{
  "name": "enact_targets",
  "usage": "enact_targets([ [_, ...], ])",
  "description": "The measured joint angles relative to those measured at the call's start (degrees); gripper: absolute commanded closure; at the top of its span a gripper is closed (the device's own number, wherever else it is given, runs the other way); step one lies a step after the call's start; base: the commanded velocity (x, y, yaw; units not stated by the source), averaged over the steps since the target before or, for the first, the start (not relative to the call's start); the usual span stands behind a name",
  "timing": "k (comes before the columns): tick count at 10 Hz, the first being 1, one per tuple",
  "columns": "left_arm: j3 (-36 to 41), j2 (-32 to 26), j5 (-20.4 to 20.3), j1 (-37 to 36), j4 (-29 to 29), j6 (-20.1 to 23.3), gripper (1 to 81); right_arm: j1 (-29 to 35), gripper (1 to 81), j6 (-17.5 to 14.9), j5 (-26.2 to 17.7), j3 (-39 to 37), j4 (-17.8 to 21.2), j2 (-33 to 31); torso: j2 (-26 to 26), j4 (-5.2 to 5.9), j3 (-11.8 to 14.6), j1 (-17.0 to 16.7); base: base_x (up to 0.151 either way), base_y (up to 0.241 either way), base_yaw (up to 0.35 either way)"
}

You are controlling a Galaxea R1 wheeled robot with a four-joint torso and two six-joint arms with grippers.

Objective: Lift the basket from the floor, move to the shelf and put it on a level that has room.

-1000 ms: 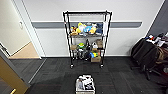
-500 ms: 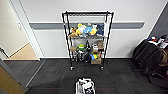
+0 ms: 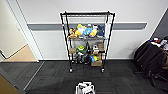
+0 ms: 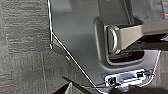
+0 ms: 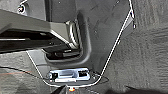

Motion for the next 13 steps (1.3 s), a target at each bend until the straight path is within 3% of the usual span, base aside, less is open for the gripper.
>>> enact_targets([
  [8, 0.0, 0.0, 0.0, 0.0, 0.0, 0.0, 1.0, 0.2, 1.0, 0.0, 0.0, -0.9, 0.0, 0.0, 0.0, 0.00, 0.0, 0.0, 0.147, 0.000, 0.000],
  [13, 0.1, 0.0, 0.1, 0.0, 0.0, 0.0, 1.0, 0.1, 1.0, 0.0, -0.1, -0.9, 0.0, 0.0, 0.0, 0.00, 0.0, 0.0, 0.000, 0.000, 0.000],
])
